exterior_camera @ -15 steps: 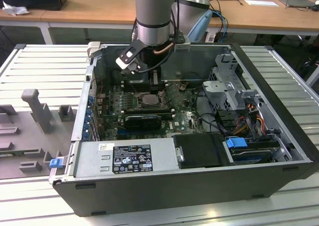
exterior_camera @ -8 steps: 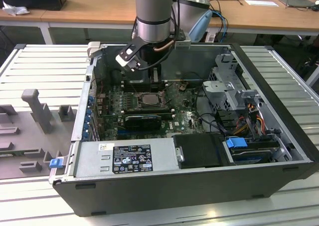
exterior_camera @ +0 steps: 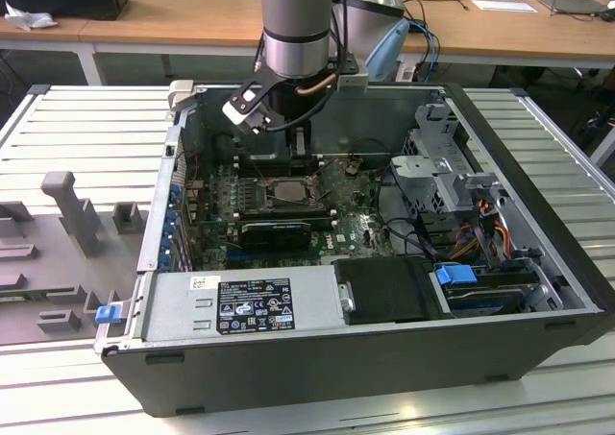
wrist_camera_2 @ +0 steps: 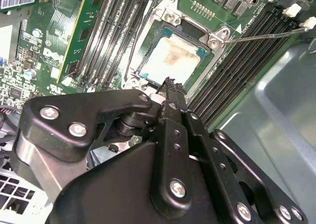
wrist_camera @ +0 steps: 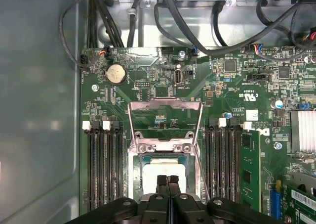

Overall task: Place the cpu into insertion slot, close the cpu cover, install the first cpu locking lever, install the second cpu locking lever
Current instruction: 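Close the cpu cover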

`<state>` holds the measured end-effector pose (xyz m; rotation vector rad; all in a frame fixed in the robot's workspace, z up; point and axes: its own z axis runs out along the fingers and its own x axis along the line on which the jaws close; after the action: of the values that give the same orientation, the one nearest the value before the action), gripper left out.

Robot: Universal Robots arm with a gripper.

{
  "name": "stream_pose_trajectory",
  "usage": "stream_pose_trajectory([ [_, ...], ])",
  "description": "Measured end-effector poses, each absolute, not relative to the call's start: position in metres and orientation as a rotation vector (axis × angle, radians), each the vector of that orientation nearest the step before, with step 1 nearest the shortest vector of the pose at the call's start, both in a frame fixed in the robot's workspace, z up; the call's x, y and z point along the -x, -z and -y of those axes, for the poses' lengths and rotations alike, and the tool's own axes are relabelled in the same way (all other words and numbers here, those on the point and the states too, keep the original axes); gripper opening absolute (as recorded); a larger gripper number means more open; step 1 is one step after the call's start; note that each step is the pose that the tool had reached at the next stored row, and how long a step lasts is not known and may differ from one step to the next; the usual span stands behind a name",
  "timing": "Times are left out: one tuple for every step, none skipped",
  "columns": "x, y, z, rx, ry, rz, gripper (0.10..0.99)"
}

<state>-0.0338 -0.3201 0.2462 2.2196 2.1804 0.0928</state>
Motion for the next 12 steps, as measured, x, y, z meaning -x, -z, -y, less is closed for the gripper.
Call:
stream_pose_trajectory([
  [0.0338, -0.2466, 0.3201, -2.220, -0.093, -2.180, 0.106],
  [0.0338, -0.2473, 0.3201, -2.220, -0.093, -2.180, 0.106],
  [0.0338, -0.2477, 0.3201, -2.220, -0.093, -2.180, 0.106],
  [0.0338, -0.2480, 0.3201, -2.220, -0.093, -2.180, 0.106],
  [0.0338, -0.2485, 0.3201, -2.220, -0.093, -2.180, 0.106],
  [0.0338, -0.2490, 0.3201, -2.220, -0.093, -2.180, 0.106],
  [0.0338, -0.2496, 0.3201, -2.220, -0.093, -2.180, 0.106],
  [0.0338, -0.2500, 0.3201, -2.220, -0.093, -2.180, 0.106],
  [0.0338, -0.2507, 0.3201, -2.220, -0.093, -2.180, 0.106],
  [0.0337, -0.2512, 0.3201, -2.219, -0.093, -2.181, 0.106],
  [0.0336, -0.2517, 0.3201, -2.220, -0.093, -2.181, 0.106],
  [0.0329, -0.2527, 0.3201, -2.220, -0.093, -2.181, 0.106],
])
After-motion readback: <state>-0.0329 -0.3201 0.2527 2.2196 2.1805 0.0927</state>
